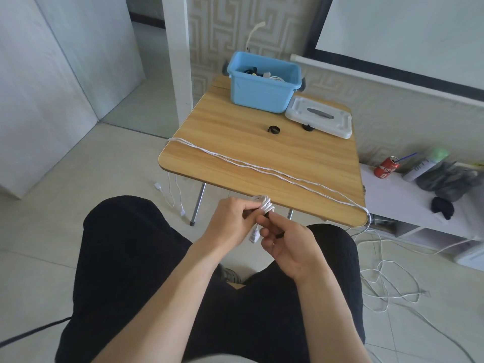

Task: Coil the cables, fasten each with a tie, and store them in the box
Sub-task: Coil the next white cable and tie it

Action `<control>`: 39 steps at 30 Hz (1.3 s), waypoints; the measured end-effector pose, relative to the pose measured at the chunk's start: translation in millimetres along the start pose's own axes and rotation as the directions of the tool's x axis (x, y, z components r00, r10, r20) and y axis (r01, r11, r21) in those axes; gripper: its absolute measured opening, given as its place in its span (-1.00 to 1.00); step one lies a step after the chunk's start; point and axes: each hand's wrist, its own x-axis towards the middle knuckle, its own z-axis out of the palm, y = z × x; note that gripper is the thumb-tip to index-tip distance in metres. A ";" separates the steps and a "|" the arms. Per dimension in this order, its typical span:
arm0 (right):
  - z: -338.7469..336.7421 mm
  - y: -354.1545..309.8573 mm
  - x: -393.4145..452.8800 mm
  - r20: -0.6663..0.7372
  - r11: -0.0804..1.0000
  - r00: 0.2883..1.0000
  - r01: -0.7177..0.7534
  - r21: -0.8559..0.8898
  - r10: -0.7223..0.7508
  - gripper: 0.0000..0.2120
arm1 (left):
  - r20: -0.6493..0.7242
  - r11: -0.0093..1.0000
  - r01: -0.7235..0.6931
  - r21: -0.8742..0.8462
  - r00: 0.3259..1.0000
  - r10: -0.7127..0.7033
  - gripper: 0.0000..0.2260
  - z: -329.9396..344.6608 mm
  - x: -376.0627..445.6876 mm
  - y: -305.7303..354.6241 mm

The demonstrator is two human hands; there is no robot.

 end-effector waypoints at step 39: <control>-19.3 -7.9 4.1 0.258 0.496 0.805 0.545 -0.676 -0.534 -0.44 | 0.296 0.971 0.227 -0.070 0.935 -0.197 -0.60 -4.4 -2.5 6.3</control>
